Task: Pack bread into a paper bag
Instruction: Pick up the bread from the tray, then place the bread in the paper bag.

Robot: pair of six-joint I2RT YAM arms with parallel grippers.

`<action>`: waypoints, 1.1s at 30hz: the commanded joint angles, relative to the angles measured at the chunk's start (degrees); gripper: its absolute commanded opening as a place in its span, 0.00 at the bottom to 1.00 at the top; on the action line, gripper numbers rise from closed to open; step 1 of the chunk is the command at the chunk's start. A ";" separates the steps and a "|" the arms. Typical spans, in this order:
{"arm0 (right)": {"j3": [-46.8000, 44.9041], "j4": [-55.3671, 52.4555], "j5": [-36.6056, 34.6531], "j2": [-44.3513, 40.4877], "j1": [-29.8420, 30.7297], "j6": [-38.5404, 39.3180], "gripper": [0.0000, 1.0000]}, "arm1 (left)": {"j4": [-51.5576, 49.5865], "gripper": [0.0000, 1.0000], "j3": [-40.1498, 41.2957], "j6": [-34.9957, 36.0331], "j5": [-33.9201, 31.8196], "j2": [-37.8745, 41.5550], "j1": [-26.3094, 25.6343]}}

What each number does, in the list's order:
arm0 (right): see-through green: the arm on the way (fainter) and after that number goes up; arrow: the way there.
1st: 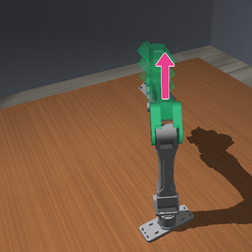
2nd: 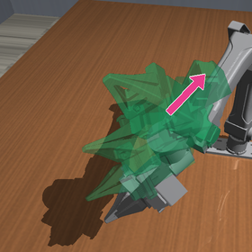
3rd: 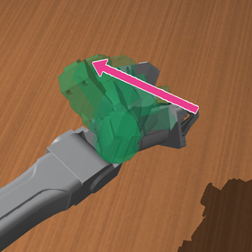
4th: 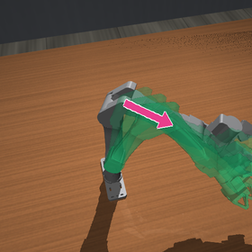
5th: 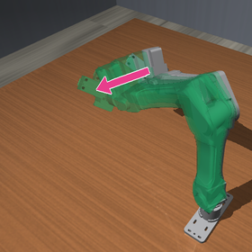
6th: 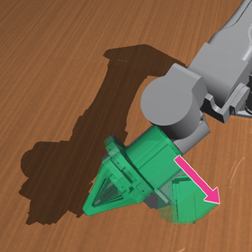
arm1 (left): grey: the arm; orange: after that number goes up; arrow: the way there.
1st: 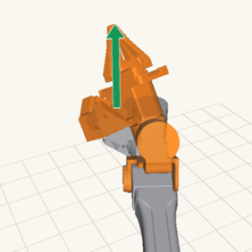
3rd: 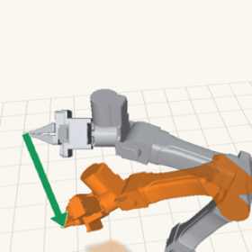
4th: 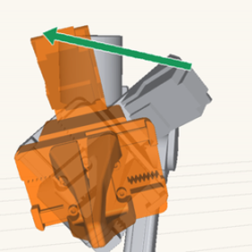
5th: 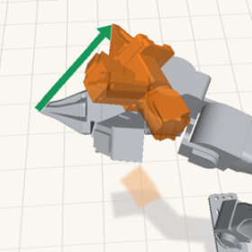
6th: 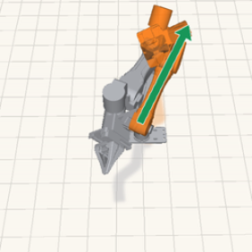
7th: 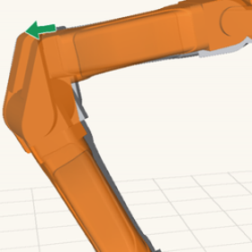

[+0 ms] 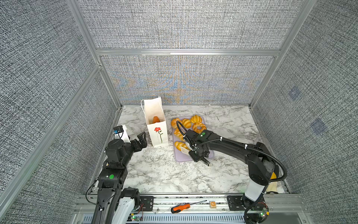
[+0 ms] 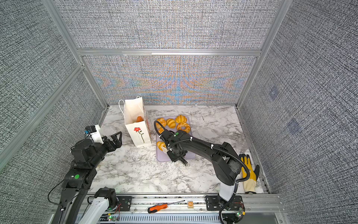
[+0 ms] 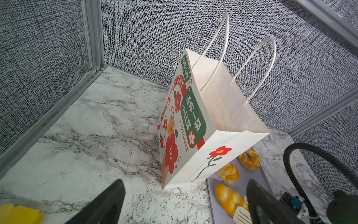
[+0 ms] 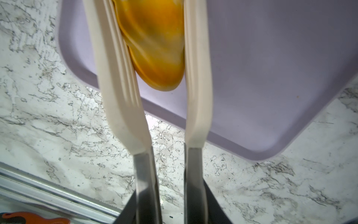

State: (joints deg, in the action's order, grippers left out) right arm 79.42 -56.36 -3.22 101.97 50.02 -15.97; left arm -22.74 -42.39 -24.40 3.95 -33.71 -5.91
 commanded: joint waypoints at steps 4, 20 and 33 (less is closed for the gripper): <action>-1.74 2.13 1.56 -3.31 -0.44 1.24 0.35 | 0.81 0.99 -0.35 0.10 -0.61 0.01 0.01; -6.42 6.80 6.16 -13.56 -4.40 3.99 0.35 | 0.67 0.99 -2.34 2.43 3.56 -2.32 -0.10; -2.38 8.44 9.85 -18.37 -4.68 2.31 0.35 | 1.93 0.99 -2.48 2.96 4.96 -3.78 -0.58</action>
State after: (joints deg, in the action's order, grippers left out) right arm 76.07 -49.30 5.32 84.29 45.17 -12.99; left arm -22.52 -44.51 -21.85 7.84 -37.26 -6.42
